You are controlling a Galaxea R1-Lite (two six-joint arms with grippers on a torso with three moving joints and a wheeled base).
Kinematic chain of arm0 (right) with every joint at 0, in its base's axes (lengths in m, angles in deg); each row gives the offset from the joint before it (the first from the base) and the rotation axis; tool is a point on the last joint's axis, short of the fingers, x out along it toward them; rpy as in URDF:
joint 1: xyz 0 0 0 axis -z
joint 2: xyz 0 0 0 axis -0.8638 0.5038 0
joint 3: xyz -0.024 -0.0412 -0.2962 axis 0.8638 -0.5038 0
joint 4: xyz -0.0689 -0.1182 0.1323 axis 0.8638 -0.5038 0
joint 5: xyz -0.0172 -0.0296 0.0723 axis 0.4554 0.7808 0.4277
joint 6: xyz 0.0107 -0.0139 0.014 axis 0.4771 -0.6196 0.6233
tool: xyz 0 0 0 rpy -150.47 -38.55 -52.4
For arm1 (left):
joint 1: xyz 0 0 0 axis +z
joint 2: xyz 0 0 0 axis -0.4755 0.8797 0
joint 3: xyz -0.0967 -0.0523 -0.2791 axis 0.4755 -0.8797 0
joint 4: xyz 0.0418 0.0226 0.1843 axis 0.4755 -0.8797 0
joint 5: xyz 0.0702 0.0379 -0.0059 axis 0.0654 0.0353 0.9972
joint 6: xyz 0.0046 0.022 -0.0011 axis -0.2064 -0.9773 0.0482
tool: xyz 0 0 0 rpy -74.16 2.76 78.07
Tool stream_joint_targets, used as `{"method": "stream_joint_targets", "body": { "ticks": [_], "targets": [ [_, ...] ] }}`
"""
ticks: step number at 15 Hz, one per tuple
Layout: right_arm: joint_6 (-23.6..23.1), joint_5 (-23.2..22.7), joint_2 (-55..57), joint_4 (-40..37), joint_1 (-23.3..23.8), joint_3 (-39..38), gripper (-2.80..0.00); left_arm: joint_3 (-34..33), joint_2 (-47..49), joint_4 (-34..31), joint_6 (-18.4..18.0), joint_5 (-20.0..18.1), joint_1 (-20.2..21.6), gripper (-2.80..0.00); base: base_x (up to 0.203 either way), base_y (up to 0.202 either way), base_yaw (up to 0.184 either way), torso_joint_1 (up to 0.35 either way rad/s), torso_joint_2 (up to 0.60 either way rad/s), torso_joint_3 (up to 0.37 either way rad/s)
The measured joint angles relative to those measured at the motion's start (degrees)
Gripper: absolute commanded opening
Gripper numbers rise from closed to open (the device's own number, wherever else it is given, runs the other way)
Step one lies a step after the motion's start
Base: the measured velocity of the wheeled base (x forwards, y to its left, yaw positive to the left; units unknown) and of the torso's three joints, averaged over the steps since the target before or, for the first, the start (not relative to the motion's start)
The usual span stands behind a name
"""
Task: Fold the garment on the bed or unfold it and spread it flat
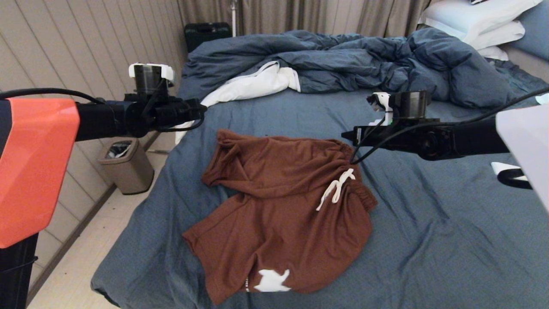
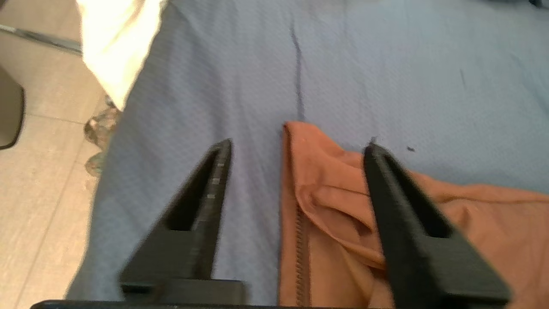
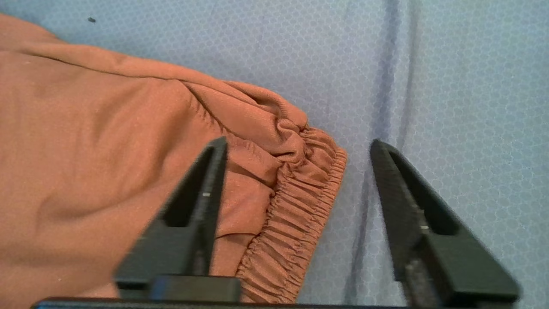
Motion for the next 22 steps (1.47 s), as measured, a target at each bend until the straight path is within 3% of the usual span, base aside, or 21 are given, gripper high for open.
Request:
{"method": "stream_joint_targets", "body": {
  "ticks": [5,8,9,10,11,17,22],
  "targets": [
    [0.1,1.9,-0.4,-0.1,-0.1,0.0,0.0,0.0,-1.5,-1.0,0.2,0.0,-0.1,0.0,0.0,0.0,0.0,0.0,0.0,0.0],
    [0.6,1.9,-4.5,-2.8,-0.3,-2.6,0.0,-0.5,-5.7,-7.4,1.6,0.0,-0.3,0.0,0.0,0.0,0.0,0.002,0.01,-0.001],
    [0.9,1.9,-6.9,-4.7,-0.4,-4.2,-2.8,-1.3,-7.8,-10.9,3.3,-0.2,-0.6,0.0,0.0,0.0,0.0,0.0,0.0,0.0],
    [1.3,1.9,-9.7,-6.8,-0.5,-6.0,-2.8,-3.2,-10.1,-13.7,5.1,-0.4,-0.9,0.0,0.0,0.0,0.0,0.0,0.0,0.0],
    [1.6,1.9,-12.5,-9.0,-0.5,-7.7,-2.8,-5.8,-12.5,-15.5,6.2,-0.8,-1.1,-2.8,0.0,0.0,0.0,0.0,0.0,0.0],
    [3.0,0.5,-33.0,-29.6,-0.5,-15.6,-2.8,-26.1,-35.1,-19.6,5.6,-0.7,-1.2,-2.8,0.0,0.0,0.0,0.0,0.0,0.0],
    [4.9,0.4,-53.8,-37.2,-0.1,-27.8,-2.8,-47.9,-59.3,-22.5,1.8,0.7,5.6,-2.8,0.0,0.0,0.0,0.0,0.0,0.0]
  ]
}}
